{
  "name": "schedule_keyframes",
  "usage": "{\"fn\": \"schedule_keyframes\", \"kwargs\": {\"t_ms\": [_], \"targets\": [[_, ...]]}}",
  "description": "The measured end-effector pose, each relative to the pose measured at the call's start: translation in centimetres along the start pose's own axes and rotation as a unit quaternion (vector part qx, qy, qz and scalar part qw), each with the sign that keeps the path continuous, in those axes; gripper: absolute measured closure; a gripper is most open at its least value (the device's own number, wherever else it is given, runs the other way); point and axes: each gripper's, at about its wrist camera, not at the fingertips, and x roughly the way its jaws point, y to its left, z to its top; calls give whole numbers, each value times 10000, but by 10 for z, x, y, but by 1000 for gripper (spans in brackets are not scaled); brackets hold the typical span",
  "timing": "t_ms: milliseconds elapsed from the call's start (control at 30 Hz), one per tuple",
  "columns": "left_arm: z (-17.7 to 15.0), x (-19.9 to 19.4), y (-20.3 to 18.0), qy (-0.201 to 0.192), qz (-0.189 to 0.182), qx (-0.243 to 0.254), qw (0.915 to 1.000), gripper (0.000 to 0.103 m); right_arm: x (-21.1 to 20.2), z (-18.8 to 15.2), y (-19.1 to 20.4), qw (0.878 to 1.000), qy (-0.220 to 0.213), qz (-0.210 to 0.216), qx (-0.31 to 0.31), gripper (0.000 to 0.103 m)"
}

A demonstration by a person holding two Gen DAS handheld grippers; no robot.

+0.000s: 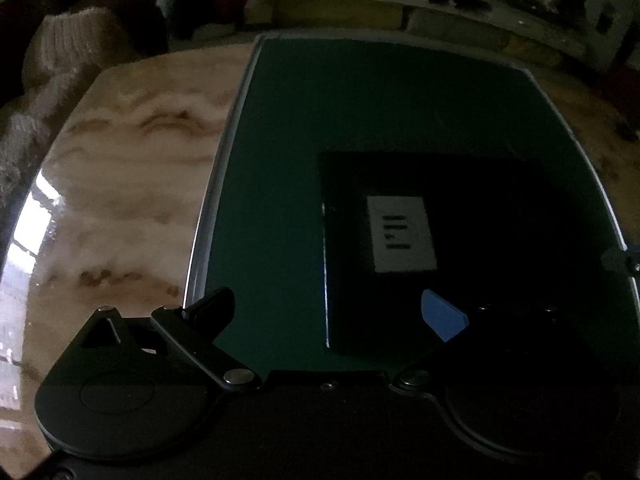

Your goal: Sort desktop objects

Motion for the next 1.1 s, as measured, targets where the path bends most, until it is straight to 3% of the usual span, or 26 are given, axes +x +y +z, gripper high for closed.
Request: {"fn": "schedule_keyframes", "kwargs": {"t_ms": [567,867,1100], "targets": [[16,54,-11,157,210,90,9996,2,53,9,5,9989,355,-183,-225,0],[16,57,-21,15,55,220,9997,3,58,11,12,9988,415,55,-243,0],[16,55,-27,-36,-164,265,9995,19,58,12,12,9987,409,136,-257,0]]}}
